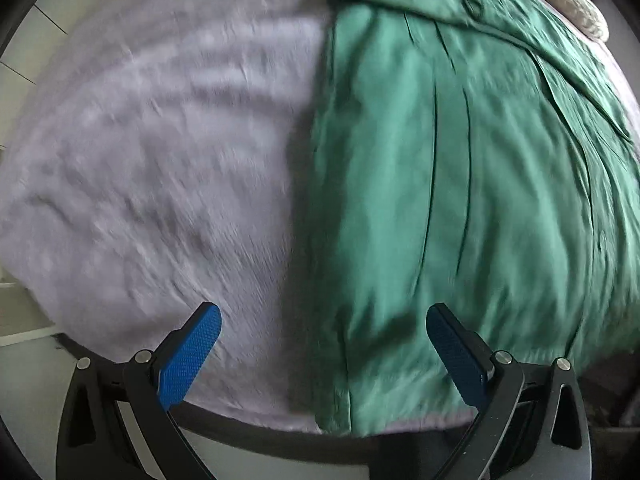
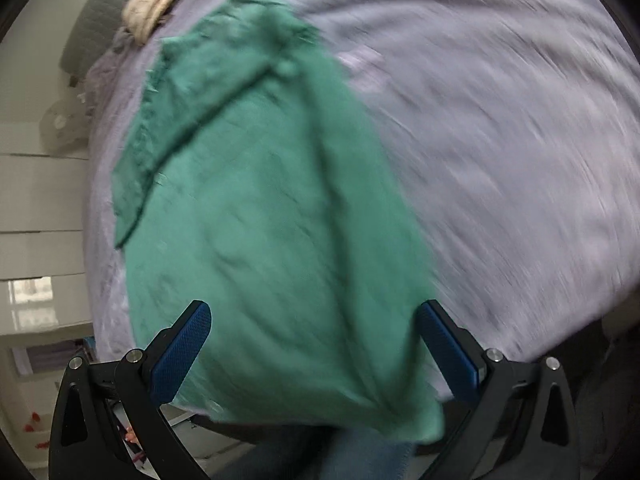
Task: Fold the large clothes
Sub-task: 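Grasp the green shirt's hem edge with both tools and lift it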
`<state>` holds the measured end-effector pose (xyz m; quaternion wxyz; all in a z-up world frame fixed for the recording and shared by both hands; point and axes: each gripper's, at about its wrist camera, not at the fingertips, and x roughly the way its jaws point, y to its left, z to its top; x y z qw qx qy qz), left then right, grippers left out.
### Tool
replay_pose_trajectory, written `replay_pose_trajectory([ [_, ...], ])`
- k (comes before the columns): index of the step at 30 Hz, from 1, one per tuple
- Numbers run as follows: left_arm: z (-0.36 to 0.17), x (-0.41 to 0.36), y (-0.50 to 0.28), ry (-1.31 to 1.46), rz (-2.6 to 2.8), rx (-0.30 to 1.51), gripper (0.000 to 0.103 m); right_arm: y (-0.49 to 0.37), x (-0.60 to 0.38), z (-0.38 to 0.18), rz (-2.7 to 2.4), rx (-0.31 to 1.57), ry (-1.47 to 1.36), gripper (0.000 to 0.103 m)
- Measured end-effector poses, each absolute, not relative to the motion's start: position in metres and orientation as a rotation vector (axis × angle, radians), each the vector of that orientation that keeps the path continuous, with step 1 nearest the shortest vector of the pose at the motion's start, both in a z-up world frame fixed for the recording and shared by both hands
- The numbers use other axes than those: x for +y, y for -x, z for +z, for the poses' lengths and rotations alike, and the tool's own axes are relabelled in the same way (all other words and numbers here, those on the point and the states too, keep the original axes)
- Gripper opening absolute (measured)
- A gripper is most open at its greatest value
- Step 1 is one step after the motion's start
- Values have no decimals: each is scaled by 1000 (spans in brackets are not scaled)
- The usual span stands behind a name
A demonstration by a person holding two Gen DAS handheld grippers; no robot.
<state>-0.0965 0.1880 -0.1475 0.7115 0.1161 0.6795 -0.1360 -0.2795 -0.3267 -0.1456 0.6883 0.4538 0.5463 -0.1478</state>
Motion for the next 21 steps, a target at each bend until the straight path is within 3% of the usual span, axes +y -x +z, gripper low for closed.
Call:
replay_pose_trajectory([
  [8, -173, 167, 116, -220, -538, 1605, 103, 333, -308, -196, -295, 1224, -1219, 103],
  [15, -176, 151, 121, -242, -583, 1605, 100, 302, -286, -161, -68, 1026, -1262, 103],
  [17, -176, 151, 118, -254, -558, 1596, 82, 294, -284, -156, -69, 1031, -1250, 103],
  [18, -176, 152, 116, -244, -561, 1601, 66, 292, -284, -157, -85, 1045, -1252, 102],
  [19, -175, 158, 112, -218, -577, 1607, 44, 290, -284, -159, -100, 1063, -1263, 100],
  [20, -172, 159, 109, -190, -586, 1611, 31, 288, -285, -164, -122, 1100, -1279, 86],
  [21, -168, 161, 104, -139, -610, 1630, 25, 290, -285, -165, -132, 1127, -1276, 48],
])
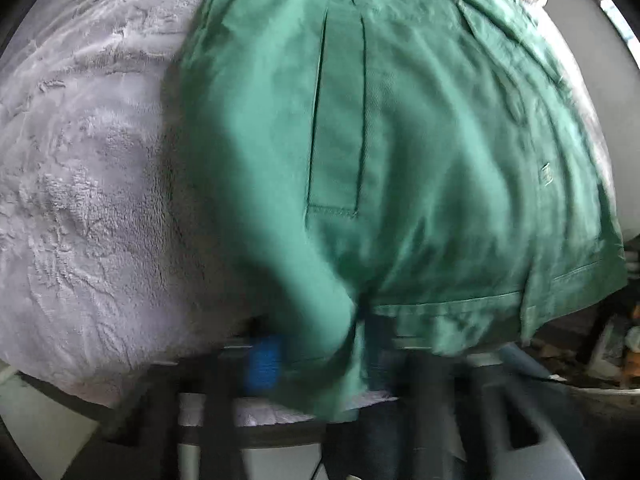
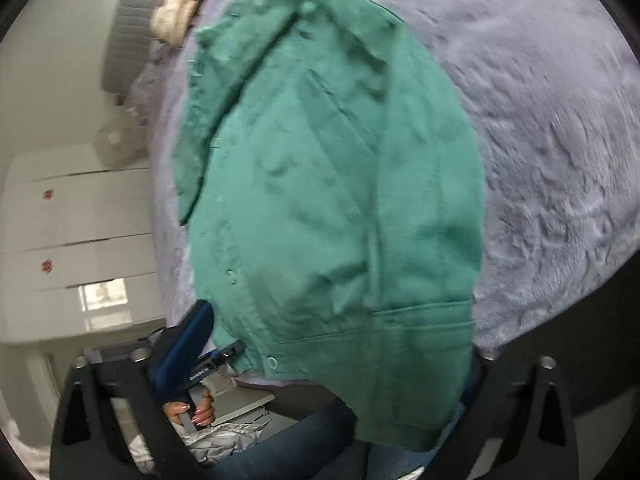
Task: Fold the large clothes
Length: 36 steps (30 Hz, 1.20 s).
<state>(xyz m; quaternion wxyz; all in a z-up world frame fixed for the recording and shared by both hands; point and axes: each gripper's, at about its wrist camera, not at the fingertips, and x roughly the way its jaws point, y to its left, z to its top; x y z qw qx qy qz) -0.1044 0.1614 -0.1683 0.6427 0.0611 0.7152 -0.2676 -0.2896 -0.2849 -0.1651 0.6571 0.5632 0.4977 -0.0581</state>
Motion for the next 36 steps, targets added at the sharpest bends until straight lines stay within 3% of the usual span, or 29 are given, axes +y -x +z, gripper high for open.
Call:
replay_pose_trajectory([
  [1, -165, 163, 101, -108, -624, 1636, 22, 289, -286, -166, -140, 1155, -1267, 24],
  [2, -159, 164, 97, -65, -650, 1643, 22, 286, -288, -163, -133, 1154, -1271, 8],
  [9, -78, 163, 41, 296, -771, 1515, 21, 233, -315, -98, 116, 938, -1292, 8],
  [17, -13, 121, -89, 365, -664, 1222, 21, 89, -407, -48, 192, 775, -1268, 8],
  [21, -35, 84, -160, 314, -588, 1190, 22, 23, -450, -70, 115, 829, -1245, 8],
  [27, -125, 33, -223, 86, -488, 1308, 27, -42, -473, -151, -78, 940, -1261, 8],
  [30, -150, 28, -234, 37, -451, 1357, 42, -45, -477, -182, -126, 909, -1334, 11],
  [33, -141, 43, -232, 49, -487, 1317, 50, -44, -481, -192, -126, 886, -1374, 13],
  [34, -133, 49, -230, 47, -484, 1300, 78, -44, -482, -190, -122, 880, -1375, 13],
  [35, -124, 55, -229, 24, -458, 1270, 97, -40, -482, -187, -117, 874, -1371, 16],
  [36, -115, 59, -228, 2, -430, 1232, 103, -38, -484, -182, -115, 870, -1365, 23],
])
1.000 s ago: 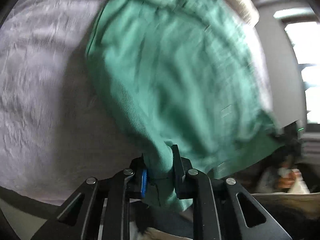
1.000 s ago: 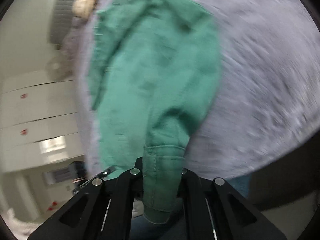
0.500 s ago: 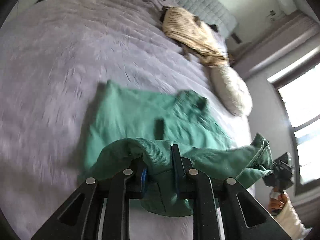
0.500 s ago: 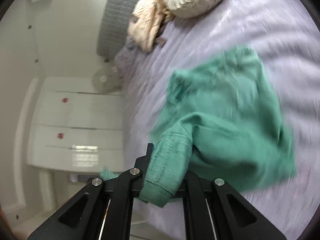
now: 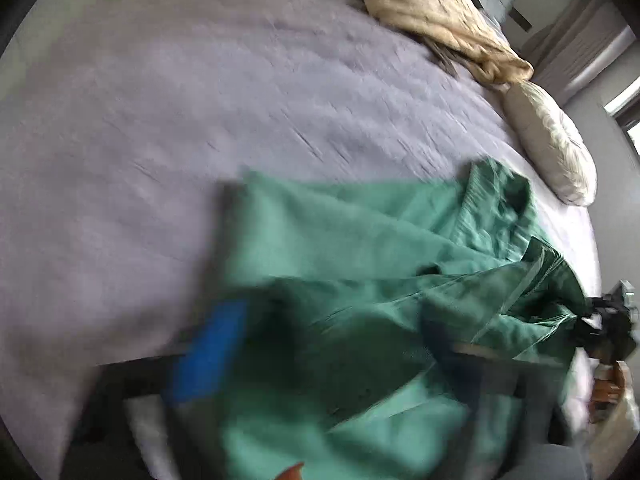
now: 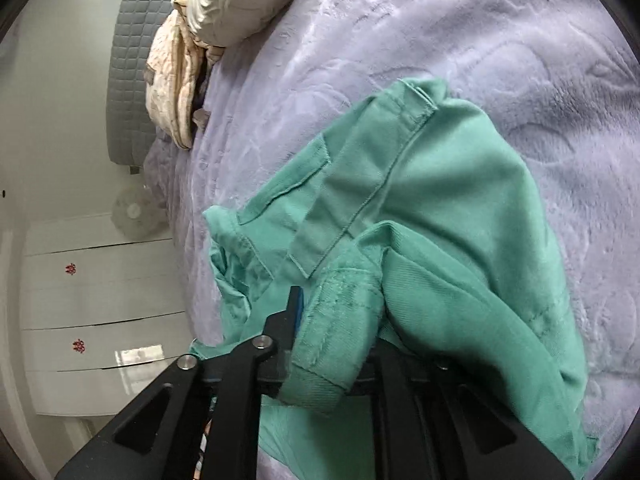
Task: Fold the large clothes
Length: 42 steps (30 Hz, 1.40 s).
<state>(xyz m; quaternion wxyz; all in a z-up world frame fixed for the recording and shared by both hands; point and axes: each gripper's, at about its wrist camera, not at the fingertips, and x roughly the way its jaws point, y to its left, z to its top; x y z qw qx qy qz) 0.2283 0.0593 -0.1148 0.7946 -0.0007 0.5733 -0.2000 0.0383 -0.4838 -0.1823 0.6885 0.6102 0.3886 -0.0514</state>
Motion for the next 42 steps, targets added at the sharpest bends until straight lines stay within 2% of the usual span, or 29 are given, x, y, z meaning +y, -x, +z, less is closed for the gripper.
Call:
replay_pose_trajectory([
  [1, -100, 67, -226, -18, -424, 1185, 103, -37, -484, -174, -115, 865, -1346, 29],
  [3, -81, 79, -226, -43, -410, 1141, 103, -39, -484, -159, -122, 846, -1295, 70],
  [5, -68, 89, -227, -83, -359, 1106, 103, -36, -484, -133, -150, 828, -1186, 74],
  [9, -82, 86, -226, -102, -378, 1149, 103, -38, -480, -109, -299, 926, -914, 74],
  [15, -126, 26, -222, -111, -488, 1192, 103, -71, -470, -136, -335, 1114, -635, 72],
  [16, -131, 15, -223, -124, -488, 1182, 103, -78, -466, -142, -329, 1145, -596, 62],
  [17, -135, 6, -226, -141, -477, 1169, 103, -88, -458, -147, -316, 1183, -549, 12],
  [18, -139, -2, -228, -157, -461, 1157, 103, -90, -454, -145, -330, 1180, -513, 4],
  [22, -160, -11, -239, -235, -360, 1120, 103, -87, -449, -120, -359, 1071, -418, 4],
  [25, -183, -1, -250, -212, -311, 1140, 103, -90, -468, -146, -371, 1130, -453, 5],
  [29, -181, 14, -257, -200, -257, 1149, 103, -87, -479, -168, -357, 1127, -525, 9],
  [33, -155, 39, -248, -199, -244, 1153, 103, -61, -487, -145, -461, 1103, -619, 38],
  [38, -126, 63, -201, -231, -319, 1153, 103, -25, -452, -103, -415, 1029, -583, 37],
  [42, -143, 72, -168, -246, -315, 1208, 103, -7, -401, -102, -271, 1081, -593, 37],
])
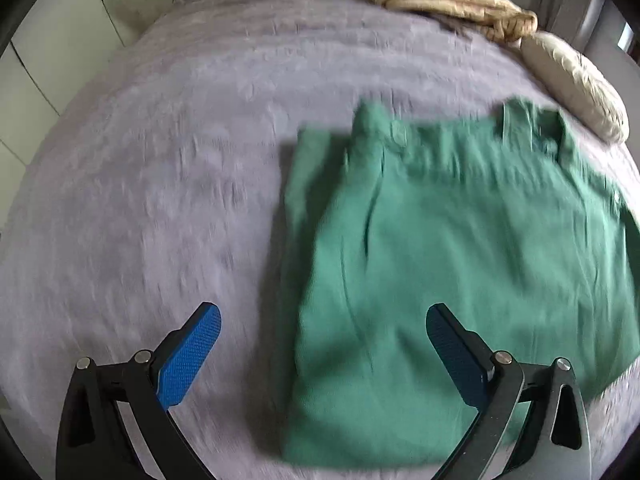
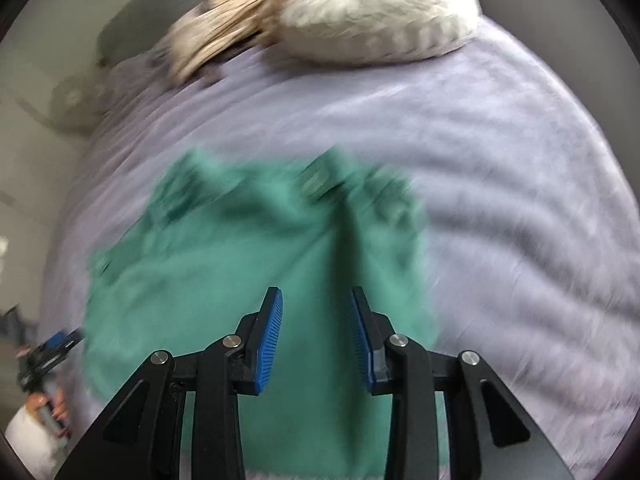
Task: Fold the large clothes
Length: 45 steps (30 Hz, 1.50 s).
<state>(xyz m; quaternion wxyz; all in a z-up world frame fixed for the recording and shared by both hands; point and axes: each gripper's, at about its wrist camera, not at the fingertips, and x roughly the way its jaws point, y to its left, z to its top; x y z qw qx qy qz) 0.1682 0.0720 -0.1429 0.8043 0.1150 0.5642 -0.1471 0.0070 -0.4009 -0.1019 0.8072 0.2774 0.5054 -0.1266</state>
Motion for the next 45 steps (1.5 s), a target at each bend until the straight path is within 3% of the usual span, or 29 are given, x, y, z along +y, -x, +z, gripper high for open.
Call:
replay_pose_trajectory([
  [8, -191, 99, -149, -197, -299, 1295, 103, 44, -376, -169, -293, 1247, -602, 34],
  [22, -182, 137, -149, -291, -264, 1290, 103, 76, -399, -166, -400, 1219, -736, 34],
  [25, -173, 146, -149, -305, -247, 1293, 103, 76, -393, -158, -425, 1224, -755, 44],
  [27, -166, 152, -150, -272, -254, 1309, 103, 79, -383, -148, -422, 1208, -753, 68],
  [33, -148, 149, -146, -224, -280, 1289, 103, 70, -348, -141, -368, 1197, -799, 71],
  [36, -150, 151, -133, -198, -274, 1308, 103, 58, -325, -145, -311, 1204, -825, 79],
  [45, -159, 154, -124, -151, -252, 1326, 103, 24, -259, -163, -145, 1190, -943, 82],
])
